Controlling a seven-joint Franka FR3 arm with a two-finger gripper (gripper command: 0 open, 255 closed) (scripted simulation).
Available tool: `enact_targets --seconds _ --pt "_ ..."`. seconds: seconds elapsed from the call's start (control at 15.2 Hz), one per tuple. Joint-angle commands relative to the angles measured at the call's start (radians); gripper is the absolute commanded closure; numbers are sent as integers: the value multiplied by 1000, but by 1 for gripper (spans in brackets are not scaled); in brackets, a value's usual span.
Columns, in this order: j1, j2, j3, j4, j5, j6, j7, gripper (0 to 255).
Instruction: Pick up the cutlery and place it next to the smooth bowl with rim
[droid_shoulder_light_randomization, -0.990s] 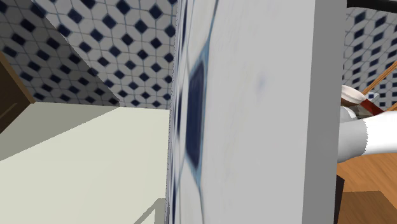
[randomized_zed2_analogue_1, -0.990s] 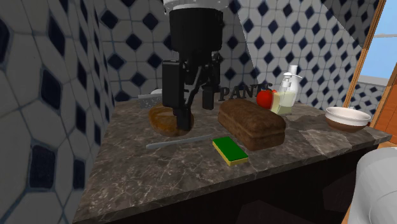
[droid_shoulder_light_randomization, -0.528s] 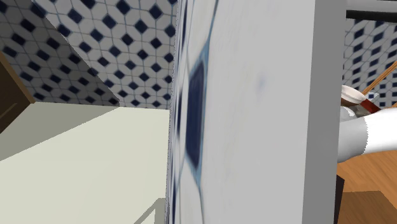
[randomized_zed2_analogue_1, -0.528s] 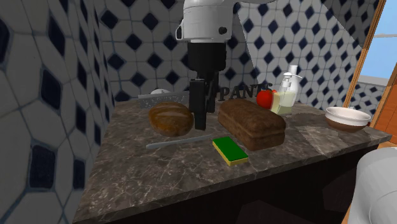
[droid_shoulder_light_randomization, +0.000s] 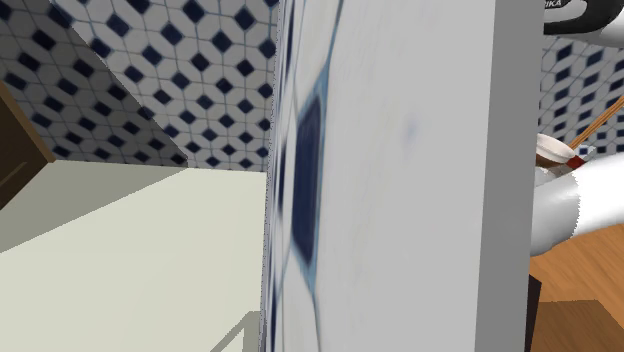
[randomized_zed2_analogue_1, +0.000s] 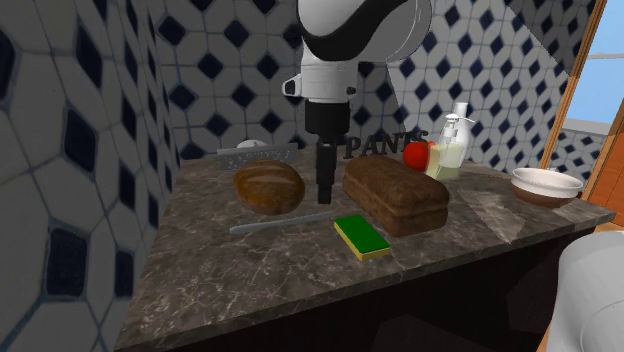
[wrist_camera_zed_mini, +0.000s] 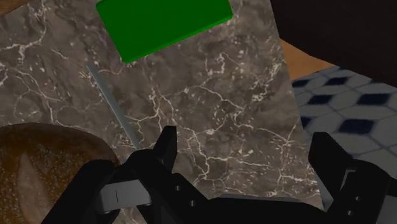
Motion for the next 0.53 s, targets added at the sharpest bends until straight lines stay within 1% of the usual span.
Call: enact_targets --seconds 0.0,0.26,0.46 --pt "17 81 -50 30 4 53 -95 0" --pt "51 239 -144 109 45 128 -291 0" --pt "73 373 -204 186 110 170 -451 0"
